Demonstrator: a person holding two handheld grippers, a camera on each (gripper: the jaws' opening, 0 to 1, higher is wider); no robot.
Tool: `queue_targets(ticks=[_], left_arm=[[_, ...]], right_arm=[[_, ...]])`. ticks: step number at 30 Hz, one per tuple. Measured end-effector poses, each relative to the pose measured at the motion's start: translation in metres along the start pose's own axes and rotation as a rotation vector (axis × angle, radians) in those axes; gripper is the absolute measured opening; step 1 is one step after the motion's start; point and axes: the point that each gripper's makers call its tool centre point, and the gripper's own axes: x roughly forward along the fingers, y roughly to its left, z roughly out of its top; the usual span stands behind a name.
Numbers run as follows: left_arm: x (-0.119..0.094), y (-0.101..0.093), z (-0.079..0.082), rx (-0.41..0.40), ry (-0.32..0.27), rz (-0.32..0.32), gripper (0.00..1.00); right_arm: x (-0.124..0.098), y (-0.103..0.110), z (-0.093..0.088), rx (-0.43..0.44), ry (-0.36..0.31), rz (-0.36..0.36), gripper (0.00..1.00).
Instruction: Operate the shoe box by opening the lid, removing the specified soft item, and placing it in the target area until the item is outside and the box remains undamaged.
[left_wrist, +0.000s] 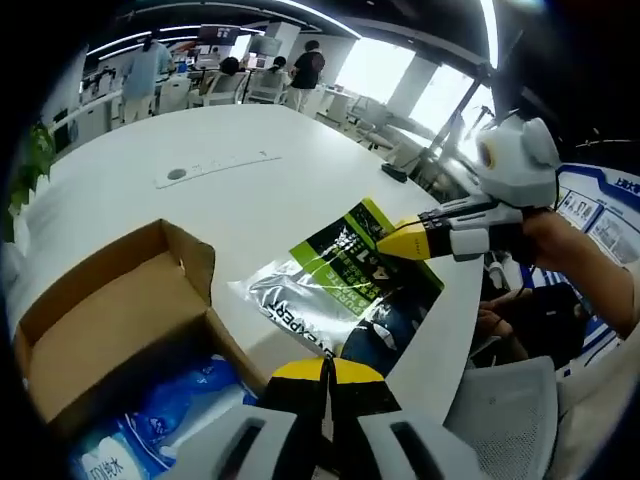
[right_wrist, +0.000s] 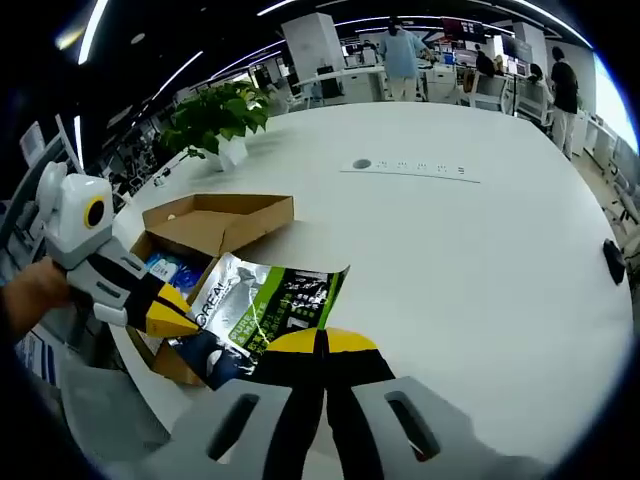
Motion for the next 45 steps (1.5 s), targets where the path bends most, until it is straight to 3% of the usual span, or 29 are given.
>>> queue_targets(ticks=[13,22,35,45], left_arm=[[0.031,0.009,0.006,0.048,0.091,0.034,0.0],[0.053,0.015,0.003,0.13,0.194,0.055,0.0],[0.071,0.027,-0.008,0.314,0.35,0.097,0.01],[0.078,0.034,-0.016,0.363,0.406,0.111,0.01]], right_arm=[[0.02,-0.025,-0.002,0.002,0.015,-0.042,0.0],[0.033,-0.041,-0.011,0.033,0.03,-0.057,0.0],[0.055,-0.048,-0.021,0.047,0.05,-0.052,0.0],[0.067,-0.051,-0.034,0.045,0.079,-0.045,0.0]])
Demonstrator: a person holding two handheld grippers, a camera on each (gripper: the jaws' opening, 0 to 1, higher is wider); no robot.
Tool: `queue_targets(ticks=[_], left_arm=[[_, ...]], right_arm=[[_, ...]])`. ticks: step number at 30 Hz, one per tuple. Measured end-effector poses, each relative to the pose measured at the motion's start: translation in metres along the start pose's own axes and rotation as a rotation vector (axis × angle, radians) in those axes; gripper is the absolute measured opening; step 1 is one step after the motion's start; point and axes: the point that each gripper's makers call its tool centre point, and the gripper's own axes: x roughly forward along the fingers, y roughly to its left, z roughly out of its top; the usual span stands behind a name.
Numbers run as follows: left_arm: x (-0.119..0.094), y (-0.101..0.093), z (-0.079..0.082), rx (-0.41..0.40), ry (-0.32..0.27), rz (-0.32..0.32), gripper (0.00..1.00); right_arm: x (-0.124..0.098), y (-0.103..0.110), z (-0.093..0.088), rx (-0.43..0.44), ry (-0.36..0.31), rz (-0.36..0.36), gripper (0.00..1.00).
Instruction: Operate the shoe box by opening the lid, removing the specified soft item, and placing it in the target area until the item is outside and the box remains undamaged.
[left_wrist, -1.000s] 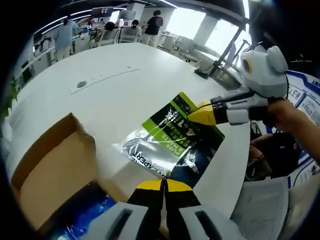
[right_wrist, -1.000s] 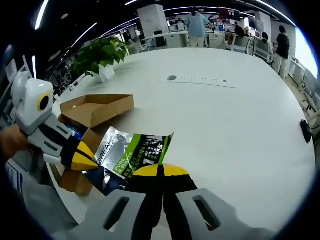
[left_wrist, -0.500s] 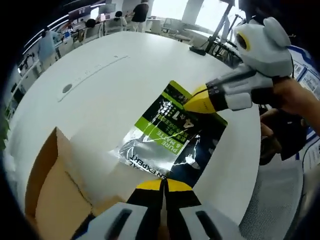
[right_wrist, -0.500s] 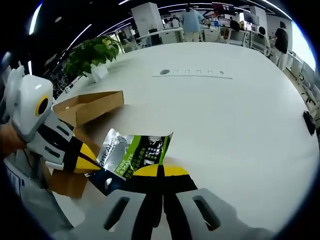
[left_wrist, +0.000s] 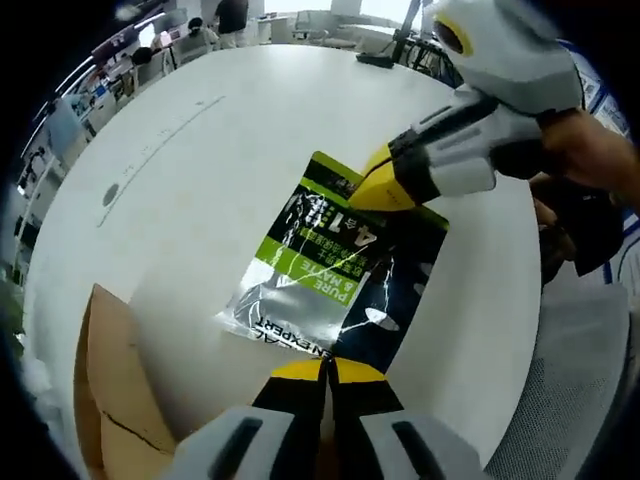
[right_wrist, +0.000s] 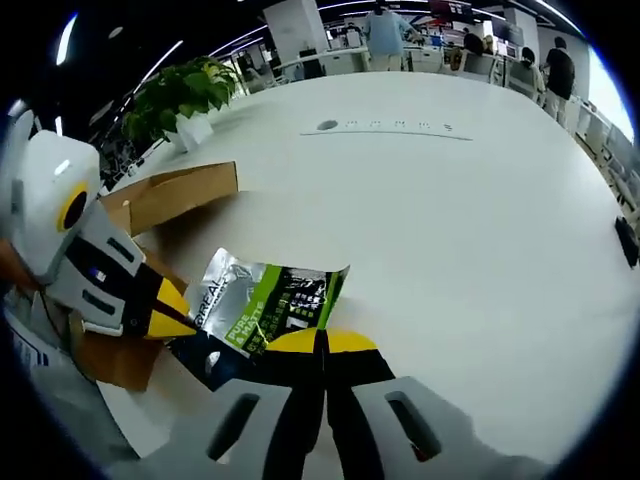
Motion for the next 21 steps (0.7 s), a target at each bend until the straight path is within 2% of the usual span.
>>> queue_targets(ticks=[8,16,21], left_arm=[[0.004,0.003,-0.006,0.135,0.052,0.055,0.03],[0.003,0.004,-0.006,0.132,0.056,0.063,0.07],[-0.001,0.003,-0.006,0.127,0.056,0.088,0.15]], right_arm=[[0.005,0.002,-0.003,-0.068,0.013,-0.011,0.0],[0.005,-0.004,-0.001,-0.125,0.01,-0.04,0.04],[0.002,-0.009,0.001,-0.123,0.0,-0.051,0.05]])
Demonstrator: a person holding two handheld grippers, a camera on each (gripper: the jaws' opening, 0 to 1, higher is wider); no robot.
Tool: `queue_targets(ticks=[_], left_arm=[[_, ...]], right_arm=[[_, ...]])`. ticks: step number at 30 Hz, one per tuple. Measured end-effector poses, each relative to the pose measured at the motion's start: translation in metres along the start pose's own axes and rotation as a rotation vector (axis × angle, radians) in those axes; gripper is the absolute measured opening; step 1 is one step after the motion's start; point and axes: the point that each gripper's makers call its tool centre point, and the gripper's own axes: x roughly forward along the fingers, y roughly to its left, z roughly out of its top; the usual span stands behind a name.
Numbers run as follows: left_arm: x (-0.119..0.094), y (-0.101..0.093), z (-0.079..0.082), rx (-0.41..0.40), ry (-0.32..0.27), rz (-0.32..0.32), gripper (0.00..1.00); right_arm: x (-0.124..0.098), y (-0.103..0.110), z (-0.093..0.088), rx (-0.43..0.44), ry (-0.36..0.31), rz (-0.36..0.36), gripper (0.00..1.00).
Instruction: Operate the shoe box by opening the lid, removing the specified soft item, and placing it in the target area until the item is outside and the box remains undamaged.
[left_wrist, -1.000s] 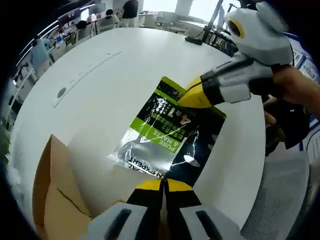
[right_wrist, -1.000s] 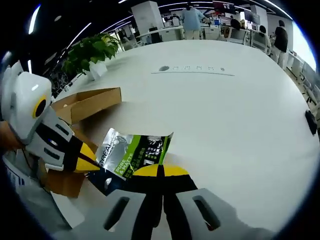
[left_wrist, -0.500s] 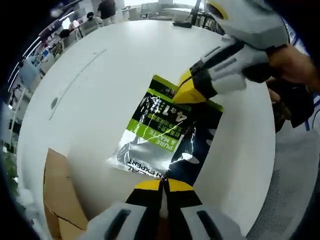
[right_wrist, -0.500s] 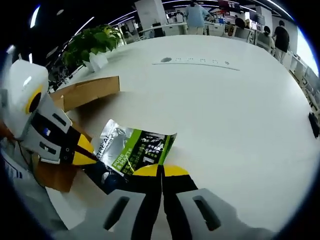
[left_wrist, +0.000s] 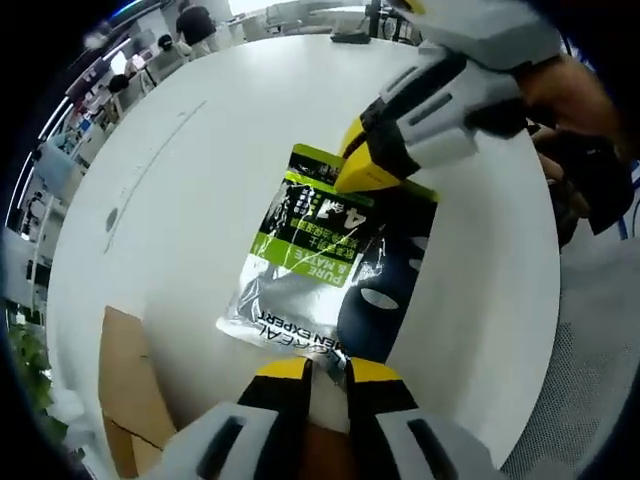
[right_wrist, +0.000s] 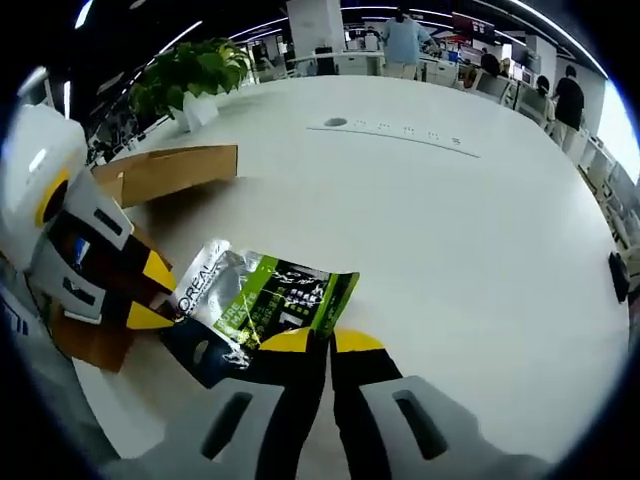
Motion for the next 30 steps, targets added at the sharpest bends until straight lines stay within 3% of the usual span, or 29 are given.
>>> queue_targets(ticks=[10,16,30], left_arm=[[-0.022,0.001,0.007,-0.04,-0.075,0.012,0.2],[-0.036,-0.008,0.016,-0.172,-0.17,-0.059,0.23],[-0.064,-0.008,0.011,-0.234,-0.284,-0.033,0.3]], right_arm=[[-0.001,-0.001,-0.004,-0.016,0.006,-0.011,0.1],[-0.005,-0.002,-0.003,-0.028,-0.004,0.001,0.13],[-0.025,0.004,0.007,-0.091,-0.035,0.002,0.19]])
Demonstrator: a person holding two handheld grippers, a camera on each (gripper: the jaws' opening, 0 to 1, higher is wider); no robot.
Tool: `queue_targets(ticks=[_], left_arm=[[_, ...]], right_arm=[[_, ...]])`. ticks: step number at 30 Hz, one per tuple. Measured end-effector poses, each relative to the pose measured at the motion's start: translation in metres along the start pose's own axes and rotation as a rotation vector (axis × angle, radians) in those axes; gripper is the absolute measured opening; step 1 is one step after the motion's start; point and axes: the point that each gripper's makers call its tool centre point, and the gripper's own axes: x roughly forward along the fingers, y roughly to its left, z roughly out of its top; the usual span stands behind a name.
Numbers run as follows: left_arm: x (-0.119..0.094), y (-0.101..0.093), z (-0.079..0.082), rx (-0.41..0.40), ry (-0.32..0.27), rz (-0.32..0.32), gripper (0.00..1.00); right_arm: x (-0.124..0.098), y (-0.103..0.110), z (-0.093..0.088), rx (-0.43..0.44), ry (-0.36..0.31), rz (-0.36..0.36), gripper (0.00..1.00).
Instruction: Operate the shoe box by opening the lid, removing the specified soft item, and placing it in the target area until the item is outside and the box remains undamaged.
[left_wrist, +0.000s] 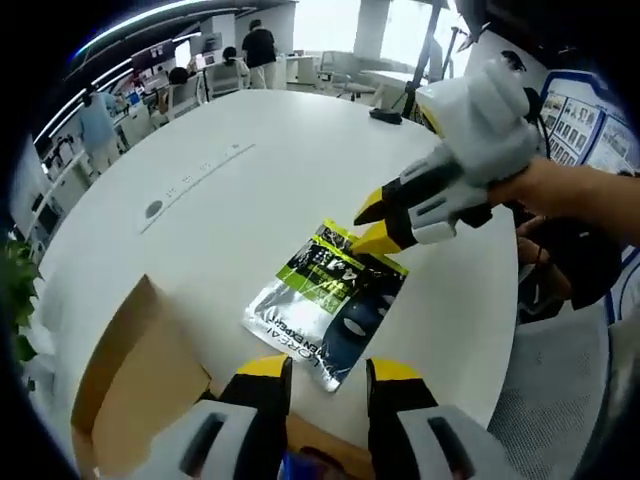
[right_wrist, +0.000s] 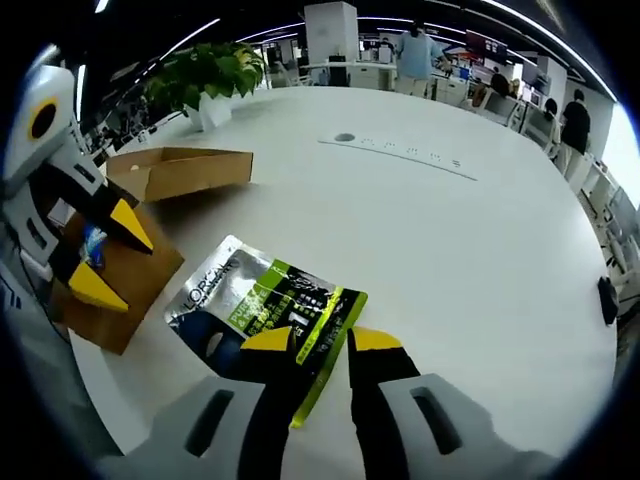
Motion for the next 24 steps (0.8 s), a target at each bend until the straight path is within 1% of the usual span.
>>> queue_targets(ticks=[3,7,15,17,21,24], left_arm=[[-0.004,0.0,0.001,-0.004,-0.014,0.001,0.31],[-0.014,0.003,0.001,-0.026,-0.05,0.003,0.33],[-0.032,0.008,-0.004,-0.063,-0.104,0.01,0.36],[-0.035,0.009,-0.005,-0.063,-0.114,0.011,0.39],[-0.044,0.012,-0.008,-0.068,-0.131,0.019,0.4],[-0.049,0.017,-0.013,-0.078,-0.132,0.031,0.42]], right_arm=[[-0.005,0.003,0.004,-0.01,-0.008,0.004,0.2],[-0.015,0.009,0.012,-0.027,-0.027,0.012,0.21],[-0.032,0.025,0.024,-0.051,-0.05,0.036,0.26],[-0.035,0.03,0.026,-0.059,-0.053,0.043,0.27],[-0.04,0.04,0.031,-0.075,-0.058,0.054,0.28],[-0.044,0.049,0.035,-0.084,-0.065,0.069,0.29]])
